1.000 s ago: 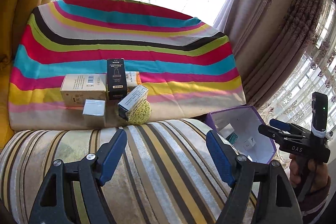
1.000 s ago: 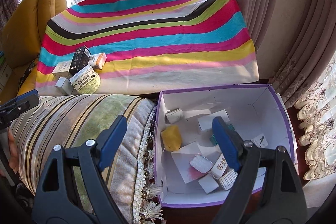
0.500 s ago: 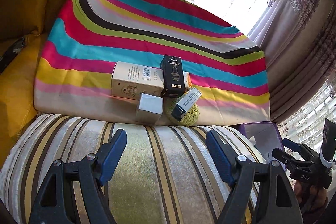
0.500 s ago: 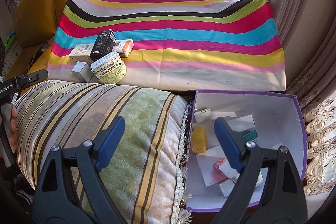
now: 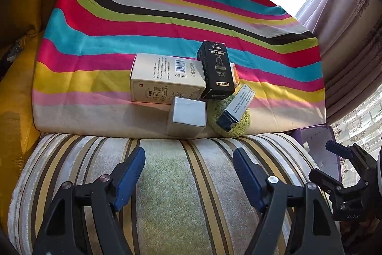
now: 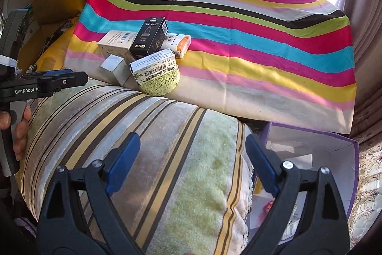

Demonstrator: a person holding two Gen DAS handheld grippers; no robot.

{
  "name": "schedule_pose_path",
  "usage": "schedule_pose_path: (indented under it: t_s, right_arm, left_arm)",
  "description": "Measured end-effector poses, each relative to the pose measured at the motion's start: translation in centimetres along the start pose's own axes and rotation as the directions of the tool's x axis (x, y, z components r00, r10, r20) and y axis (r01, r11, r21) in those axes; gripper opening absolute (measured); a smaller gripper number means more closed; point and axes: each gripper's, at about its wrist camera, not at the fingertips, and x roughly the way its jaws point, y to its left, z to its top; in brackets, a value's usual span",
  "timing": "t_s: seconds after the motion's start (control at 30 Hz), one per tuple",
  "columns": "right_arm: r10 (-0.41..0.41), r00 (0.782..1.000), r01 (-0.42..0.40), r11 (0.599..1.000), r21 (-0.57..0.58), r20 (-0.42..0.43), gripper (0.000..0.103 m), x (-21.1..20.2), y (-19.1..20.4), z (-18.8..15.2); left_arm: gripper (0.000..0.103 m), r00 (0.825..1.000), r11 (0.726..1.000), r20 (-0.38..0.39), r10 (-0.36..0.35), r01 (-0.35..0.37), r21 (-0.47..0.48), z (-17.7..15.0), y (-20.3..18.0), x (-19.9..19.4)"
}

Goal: Organize objects
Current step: 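Move both open tools back to the pile of boxes, then grasp the small silver cube box with the left tool while the right grasps a white printed box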

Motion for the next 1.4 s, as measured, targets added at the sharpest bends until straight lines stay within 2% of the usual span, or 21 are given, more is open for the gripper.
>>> schedule_pose_path:
  t_s: [0.4,0.6,0.73,1.0,1.13,1.4]
  right_arm:
    - [0.027,0.998,-0.031,0.997,-0.077,-0.053,0.091,3.4,1.8,2.7]
    - [0.045,0.996,-0.053,0.991,-0.125,-0.071,0.092,5.2,2.9,4.0]
    - [0.057,0.995,-0.068,0.988,-0.141,-0.084,0.092,6.5,3.4,4.9]
    - [0.114,0.988,-0.130,0.978,-0.161,-0.103,0.092,9.0,3.9,6.8]
    - [0.103,0.988,-0.122,0.976,-0.182,-0.111,0.092,10.3,4.2,7.7]
    - [0.087,0.988,-0.115,0.965,-0.234,-0.128,0.092,11.9,5.0,8.8]
  left_arm:
    - [0.066,0.995,0.999,-0.095,0.009,-0.006,0.031,2.5,-0.8,4.0]
    - [0.057,0.991,1.000,-0.133,0.002,0.001,0.022,3.1,-0.4,5.6]
    - [0.047,0.989,1.000,-0.146,-0.007,0.010,0.021,3.5,-0.1,6.4]
    - [0.047,0.993,0.998,-0.109,-0.052,0.049,-0.030,3.4,1.0,6.1]
    - [0.047,0.993,0.996,-0.095,-0.067,0.061,-0.061,3.3,1.5,6.1]
    - [0.047,0.994,0.996,-0.088,-0.072,0.066,-0.063,3.2,1.6,6.2]
